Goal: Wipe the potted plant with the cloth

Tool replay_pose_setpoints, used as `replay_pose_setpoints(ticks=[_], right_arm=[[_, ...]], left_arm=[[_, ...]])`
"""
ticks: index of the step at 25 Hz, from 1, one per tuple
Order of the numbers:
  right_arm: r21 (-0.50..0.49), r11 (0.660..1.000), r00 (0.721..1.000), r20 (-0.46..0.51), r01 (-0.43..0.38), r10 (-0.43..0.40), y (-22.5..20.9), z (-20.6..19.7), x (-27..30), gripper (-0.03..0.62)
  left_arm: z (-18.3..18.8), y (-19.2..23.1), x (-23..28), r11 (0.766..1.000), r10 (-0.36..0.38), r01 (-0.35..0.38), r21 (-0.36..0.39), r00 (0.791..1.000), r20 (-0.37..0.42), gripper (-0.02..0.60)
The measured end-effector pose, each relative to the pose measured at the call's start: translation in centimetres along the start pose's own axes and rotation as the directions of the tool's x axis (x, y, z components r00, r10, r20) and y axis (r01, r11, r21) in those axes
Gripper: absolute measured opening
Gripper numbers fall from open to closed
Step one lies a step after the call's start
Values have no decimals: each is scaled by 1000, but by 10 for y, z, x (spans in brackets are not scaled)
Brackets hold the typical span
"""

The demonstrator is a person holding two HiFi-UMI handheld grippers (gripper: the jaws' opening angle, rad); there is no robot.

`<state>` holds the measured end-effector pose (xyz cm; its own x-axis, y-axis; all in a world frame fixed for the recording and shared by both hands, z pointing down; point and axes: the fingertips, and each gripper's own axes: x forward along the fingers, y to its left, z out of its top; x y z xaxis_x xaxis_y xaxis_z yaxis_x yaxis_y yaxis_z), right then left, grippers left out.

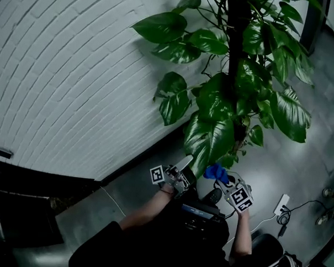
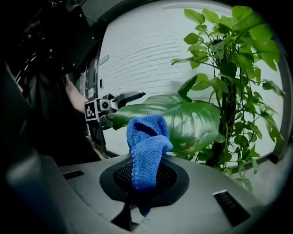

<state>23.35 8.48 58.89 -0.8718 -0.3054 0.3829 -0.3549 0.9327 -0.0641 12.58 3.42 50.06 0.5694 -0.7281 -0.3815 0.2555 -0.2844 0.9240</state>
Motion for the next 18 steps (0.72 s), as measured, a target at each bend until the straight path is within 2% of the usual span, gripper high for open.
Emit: replay_pose_setpoints(ticks=[3, 6, 8, 11, 15, 18], right_arm=[[71, 997, 1000, 1, 25, -25, 2, -11, -18, 51], [145, 982, 990, 51, 119, -128, -17, -2, -45, 51], [229, 956, 969, 122, 183, -215, -36, 17, -69, 51], [345, 903, 912, 223, 255, -343, -59, 55, -100, 51], [360, 876, 804, 386, 320, -452, -78, 134, -101, 51], [399, 850, 735, 449, 343, -508, -80, 188, -78, 51]], left_arm=[[11, 0, -11, 999, 26, -27, 20, 1000, 5, 129], [29, -5, -24, 999, 37, -38, 36, 999, 18, 129], [43, -5, -33, 998, 46, -47, 43, 999, 24, 129], [68, 0, -44, 997, 58, -59, 52, 998, 21, 129], [121, 6, -59, 994, 72, -72, 79, 997, 4, 130], [171, 0, -73, 992, 79, -77, 102, 997, -17, 138]])
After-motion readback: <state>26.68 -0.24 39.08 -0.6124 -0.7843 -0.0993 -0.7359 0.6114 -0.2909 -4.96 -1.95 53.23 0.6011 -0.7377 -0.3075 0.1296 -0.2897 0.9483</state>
